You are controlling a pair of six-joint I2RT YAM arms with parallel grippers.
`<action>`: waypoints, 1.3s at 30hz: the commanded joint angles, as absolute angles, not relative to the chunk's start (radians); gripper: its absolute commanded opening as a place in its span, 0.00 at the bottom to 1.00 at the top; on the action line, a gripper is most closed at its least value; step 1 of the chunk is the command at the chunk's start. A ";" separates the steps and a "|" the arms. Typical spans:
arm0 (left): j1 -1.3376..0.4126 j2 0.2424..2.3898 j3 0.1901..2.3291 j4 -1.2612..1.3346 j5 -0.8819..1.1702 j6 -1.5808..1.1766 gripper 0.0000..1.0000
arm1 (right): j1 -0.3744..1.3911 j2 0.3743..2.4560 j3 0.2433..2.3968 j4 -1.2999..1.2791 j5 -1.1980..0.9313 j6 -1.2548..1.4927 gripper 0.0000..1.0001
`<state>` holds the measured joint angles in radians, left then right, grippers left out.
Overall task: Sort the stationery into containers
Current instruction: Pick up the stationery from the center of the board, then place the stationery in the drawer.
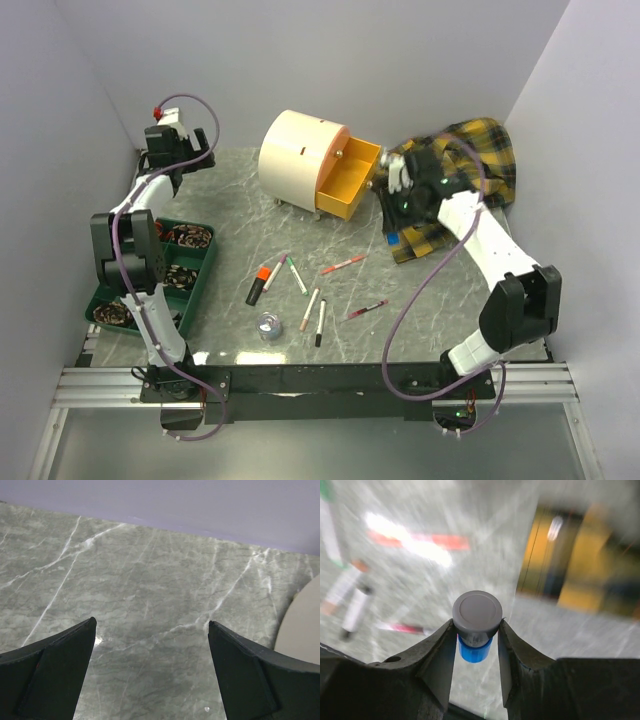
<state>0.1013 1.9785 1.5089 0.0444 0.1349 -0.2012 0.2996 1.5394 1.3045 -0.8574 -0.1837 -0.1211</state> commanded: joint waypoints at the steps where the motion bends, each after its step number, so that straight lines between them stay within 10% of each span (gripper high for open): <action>1: 0.089 1.899 1.519 0.075 0.210 -0.209 0.99 | 0.244 1.548 1.546 -0.871 -0.380 -0.109 0.09; 22: 0.037 1.871 1.499 0.046 0.236 -0.206 0.99 | 0.172 2.011 2.086 -0.673 -0.653 0.215 0.13; 39: 0.025 1.891 1.520 0.034 0.232 -0.193 0.99 | 0.201 2.060 2.105 -0.646 -0.655 0.262 0.40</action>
<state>0.0292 1.9282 1.5017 0.0254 0.2134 -0.2031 0.1940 2.0689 2.0892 -0.6857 -0.6415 0.2474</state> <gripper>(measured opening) 0.995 0.422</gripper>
